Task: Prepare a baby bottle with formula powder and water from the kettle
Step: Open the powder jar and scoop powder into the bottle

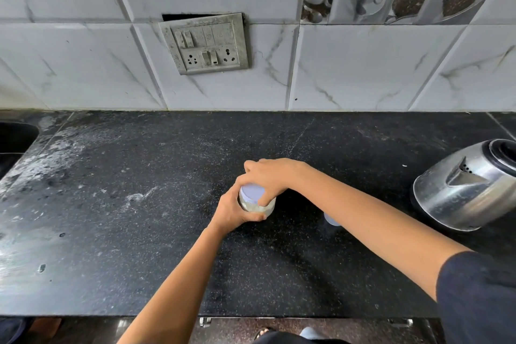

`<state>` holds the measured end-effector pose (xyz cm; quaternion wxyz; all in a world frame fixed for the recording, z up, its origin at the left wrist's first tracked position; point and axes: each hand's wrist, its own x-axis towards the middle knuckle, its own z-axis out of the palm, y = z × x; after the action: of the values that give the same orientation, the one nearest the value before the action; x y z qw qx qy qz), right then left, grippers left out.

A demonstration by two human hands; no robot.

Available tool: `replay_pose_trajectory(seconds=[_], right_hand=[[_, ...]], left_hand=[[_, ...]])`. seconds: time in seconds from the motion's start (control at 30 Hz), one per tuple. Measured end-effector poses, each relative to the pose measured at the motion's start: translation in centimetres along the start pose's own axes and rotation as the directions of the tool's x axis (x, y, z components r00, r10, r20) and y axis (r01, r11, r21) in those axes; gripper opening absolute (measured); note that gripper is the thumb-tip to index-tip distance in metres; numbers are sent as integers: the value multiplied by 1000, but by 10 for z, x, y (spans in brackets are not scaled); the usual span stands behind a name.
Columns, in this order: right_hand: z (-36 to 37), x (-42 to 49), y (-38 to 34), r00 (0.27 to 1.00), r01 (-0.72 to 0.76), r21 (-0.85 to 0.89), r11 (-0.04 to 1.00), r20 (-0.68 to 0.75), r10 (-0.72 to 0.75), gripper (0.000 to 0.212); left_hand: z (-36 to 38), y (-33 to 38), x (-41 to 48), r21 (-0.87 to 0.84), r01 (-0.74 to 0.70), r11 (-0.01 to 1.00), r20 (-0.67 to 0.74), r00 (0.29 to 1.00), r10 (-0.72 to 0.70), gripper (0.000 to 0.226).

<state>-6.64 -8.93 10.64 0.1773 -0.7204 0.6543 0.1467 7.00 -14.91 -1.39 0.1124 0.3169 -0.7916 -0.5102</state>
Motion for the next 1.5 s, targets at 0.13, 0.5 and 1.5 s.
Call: replay_pose_trajectory(seconds=[0.13,0.5,1.5], right_hand=[[-5,-10,17,986,125,210,970,-138,-97,61],[76,-6,61,661,-214,841,496,-249,707,54],[41,-1,-6,831,-372,206,905,-361,424,23]], left_hand=[[0,0,0,-14,-15,1000,11,1000,15,84],[1,-9,-6,-9,-161,987,-76,984,159,113],[-1,5,-22,5,-193,981,-155,969,191,71]])
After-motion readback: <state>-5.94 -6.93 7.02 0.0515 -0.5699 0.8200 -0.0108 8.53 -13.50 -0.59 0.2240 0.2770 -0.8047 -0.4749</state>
